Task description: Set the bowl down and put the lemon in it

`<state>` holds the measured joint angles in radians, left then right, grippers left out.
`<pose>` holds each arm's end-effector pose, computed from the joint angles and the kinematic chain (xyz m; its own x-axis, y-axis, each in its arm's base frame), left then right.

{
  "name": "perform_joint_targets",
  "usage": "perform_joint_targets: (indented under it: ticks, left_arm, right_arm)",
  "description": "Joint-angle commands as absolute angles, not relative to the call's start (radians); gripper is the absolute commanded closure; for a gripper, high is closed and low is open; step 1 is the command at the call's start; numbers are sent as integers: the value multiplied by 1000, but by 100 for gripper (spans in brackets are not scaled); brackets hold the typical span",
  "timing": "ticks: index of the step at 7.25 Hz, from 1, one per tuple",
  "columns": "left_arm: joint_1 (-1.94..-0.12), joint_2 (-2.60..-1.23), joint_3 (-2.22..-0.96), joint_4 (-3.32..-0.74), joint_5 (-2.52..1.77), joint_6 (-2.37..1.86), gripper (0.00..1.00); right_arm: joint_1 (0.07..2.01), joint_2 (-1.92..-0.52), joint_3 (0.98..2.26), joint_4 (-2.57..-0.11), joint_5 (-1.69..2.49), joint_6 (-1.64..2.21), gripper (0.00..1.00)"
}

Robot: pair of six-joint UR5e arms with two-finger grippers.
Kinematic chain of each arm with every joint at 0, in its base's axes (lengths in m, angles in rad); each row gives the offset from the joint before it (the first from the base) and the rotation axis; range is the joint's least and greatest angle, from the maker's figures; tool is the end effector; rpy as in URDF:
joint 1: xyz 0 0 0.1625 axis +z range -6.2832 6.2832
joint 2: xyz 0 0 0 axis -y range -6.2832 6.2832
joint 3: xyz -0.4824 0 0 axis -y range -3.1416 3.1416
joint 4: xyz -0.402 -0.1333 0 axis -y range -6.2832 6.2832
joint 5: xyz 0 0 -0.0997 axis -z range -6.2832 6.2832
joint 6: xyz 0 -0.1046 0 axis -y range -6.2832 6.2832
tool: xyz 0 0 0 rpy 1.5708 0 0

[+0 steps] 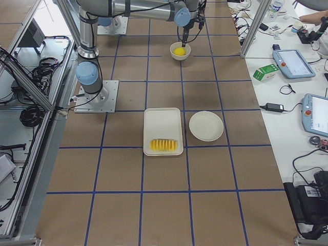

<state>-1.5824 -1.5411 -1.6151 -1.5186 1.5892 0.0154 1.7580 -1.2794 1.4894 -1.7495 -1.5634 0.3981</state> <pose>-0.1371 -0.4896 0.5381 -0.9995 0.0263 -0.0190 0.0270 0.9989 -0.0373 0.2486 -0.5922 0.4331 -0.9778 0.2094 0.0053 0.2094 0.9773 0.0317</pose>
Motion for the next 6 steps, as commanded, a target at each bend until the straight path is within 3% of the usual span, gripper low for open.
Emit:
perform_joint_targets:
  ticks: [1, 6]
  left_arm:
    - [-1585, -1540, -1614, -1519, 1588, 14, 0]
    - [-1582, -1542, -1617, -1519, 1589, 14, 0]
  right_arm:
    - [1630, -1386, 1488, -1683, -1562, 327, 0]
    - [1522, -1526, 1497, -1534, -1612, 242, 0]
